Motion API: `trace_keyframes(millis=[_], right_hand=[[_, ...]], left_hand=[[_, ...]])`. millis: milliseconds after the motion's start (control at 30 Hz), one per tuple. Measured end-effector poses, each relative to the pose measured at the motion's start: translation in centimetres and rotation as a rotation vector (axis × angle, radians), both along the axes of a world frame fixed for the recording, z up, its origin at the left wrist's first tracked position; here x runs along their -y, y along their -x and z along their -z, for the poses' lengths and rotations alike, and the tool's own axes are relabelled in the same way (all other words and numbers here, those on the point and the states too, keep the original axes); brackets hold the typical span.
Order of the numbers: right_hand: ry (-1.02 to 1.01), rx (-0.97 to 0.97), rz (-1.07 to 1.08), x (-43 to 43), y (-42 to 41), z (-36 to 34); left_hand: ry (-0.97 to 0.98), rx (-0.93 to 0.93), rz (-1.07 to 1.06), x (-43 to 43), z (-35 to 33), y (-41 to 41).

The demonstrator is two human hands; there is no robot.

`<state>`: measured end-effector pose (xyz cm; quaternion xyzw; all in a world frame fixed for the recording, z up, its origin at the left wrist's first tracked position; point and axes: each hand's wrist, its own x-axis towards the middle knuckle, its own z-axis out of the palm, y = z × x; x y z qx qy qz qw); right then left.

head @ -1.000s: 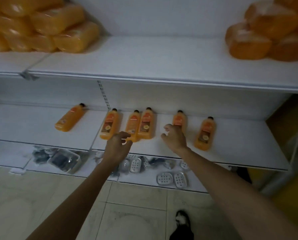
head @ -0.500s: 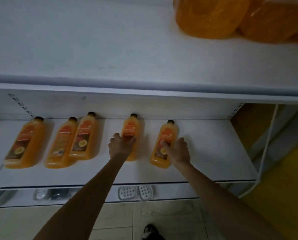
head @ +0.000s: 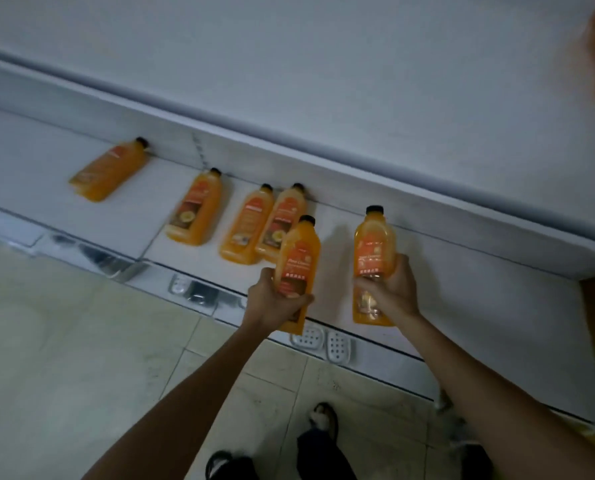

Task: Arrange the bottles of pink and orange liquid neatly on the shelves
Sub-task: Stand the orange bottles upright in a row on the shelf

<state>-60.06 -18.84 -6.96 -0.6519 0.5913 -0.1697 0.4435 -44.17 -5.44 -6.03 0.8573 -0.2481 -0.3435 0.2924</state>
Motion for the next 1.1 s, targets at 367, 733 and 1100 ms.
trace_keyframes(millis=[367, 733, 1100], right_hand=[[-0.19, 0.128, -0.719, -20.2, -28.8, -5.1], [-0.082, 0.193, -1.026, -33.6, -56.0, -7.7], [-0.229, 0.215, -0.919, -40.1, -84.0, -7.7]], left_hand=[[0.173, 0.141, -0.506, -30.4, -8.0, -21.0], [0.467, 0.163, -0.868, -46.0, -9.4, -41.0], [0.396, 0.16, -0.858, -52.3, -10.0, -64.4]])
